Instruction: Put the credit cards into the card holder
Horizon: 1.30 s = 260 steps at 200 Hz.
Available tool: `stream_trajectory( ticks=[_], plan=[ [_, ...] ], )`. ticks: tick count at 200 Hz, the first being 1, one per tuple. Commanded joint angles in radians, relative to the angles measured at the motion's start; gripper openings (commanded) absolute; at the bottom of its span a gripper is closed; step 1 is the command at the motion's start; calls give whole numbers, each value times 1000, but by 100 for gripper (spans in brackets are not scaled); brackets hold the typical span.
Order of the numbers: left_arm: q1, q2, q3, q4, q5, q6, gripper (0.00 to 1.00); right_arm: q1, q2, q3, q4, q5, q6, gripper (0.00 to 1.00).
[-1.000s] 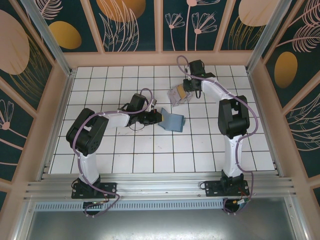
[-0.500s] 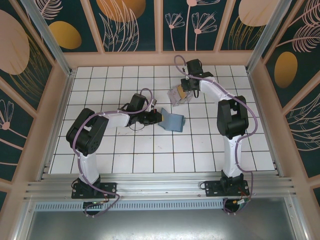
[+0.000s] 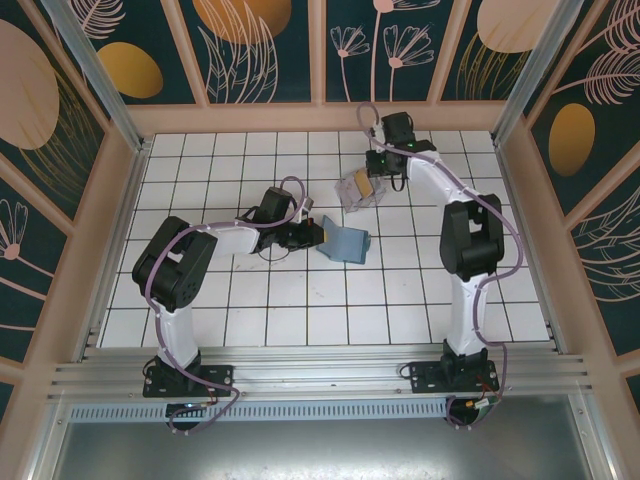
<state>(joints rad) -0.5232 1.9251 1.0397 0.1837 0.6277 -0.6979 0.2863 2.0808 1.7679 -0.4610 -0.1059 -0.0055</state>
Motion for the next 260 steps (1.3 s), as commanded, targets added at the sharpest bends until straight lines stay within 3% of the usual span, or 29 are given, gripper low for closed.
stream_trajectory(
  ticks=[1,25,52,69,94,132,162,204,260],
  plan=[
    [6,10,-12,52,24,-12,9,-35,-82,-34,46,-144,57,5],
    [7,6,-24,65,28,-21,10,-72,-123,-91,104,-251,107,4],
    [9,-2,-53,90,40,-37,12,-123,-197,-209,221,-457,200,3],
    [9,-17,-89,106,43,-47,14,-143,-270,-342,334,-594,304,1],
    [9,-32,-139,148,52,-74,21,-118,-403,-581,514,-682,456,0],
    [9,-47,-211,214,68,-117,33,73,-570,-933,678,-507,645,0],
    [9,-64,-230,197,60,-103,37,206,-556,-1033,750,-392,715,0],
    [17,-70,-235,116,-7,-63,37,196,-458,-1012,757,-355,625,0],
    [30,-99,-237,39,-98,-25,37,173,-344,-972,785,-407,596,0]
  ],
)
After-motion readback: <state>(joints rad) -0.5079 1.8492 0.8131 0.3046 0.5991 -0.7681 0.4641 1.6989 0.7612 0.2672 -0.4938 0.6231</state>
